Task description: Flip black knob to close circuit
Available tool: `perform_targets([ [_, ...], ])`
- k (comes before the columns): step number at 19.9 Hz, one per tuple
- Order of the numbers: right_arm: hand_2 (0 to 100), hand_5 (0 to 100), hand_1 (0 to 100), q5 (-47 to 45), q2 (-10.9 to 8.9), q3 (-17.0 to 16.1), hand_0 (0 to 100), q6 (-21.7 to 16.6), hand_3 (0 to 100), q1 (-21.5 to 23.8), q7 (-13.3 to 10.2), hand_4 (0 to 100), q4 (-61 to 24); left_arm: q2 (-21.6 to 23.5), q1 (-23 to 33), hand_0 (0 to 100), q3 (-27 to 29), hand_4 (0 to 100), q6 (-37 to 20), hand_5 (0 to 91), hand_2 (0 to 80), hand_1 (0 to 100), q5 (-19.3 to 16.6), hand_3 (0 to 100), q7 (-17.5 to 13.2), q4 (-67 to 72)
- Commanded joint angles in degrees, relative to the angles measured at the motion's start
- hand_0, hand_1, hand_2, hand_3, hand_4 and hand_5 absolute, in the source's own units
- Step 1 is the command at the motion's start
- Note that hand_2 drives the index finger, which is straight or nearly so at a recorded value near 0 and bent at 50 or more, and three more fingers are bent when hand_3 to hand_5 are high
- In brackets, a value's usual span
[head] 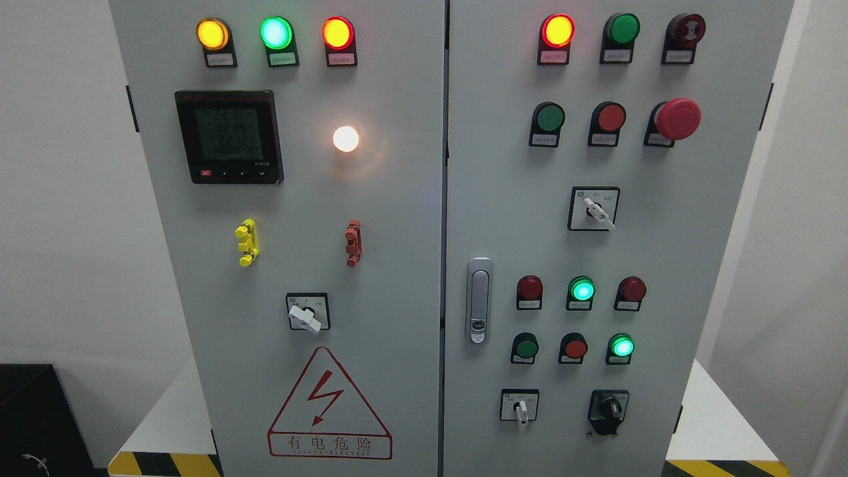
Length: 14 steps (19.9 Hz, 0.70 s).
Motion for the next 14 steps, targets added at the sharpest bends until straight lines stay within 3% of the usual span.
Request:
perform_targets([
  [1, 79, 78, 0, 3.3, 0.51, -0.2, 0, 0.3, 95, -2.3, 0.4, 76, -5.4, 0.0, 0.0, 0, -1.1, 0, 0.0, 0.0, 0.0, 0, -1.1, 0, 0.0, 1.2],
  [6, 78, 78, 0, 5.9, 0.51, 1.1, 0, 3.1, 96, -4.1, 3.1, 76, -6.7, 0.0, 0.0, 0, -1.1, 0, 0.0, 0.0, 0.0, 0, -1.2, 0, 0.0, 1.2],
  [14, 79, 78, 0, 8.0, 0.16, 2.2, 0, 5.8, 96, -6.2, 4.9, 76, -7.7, 0.0, 0.0, 0, -1.1, 0, 0.0, 0.0, 0.0, 0, -1.2, 0, 0.0, 1.2],
])
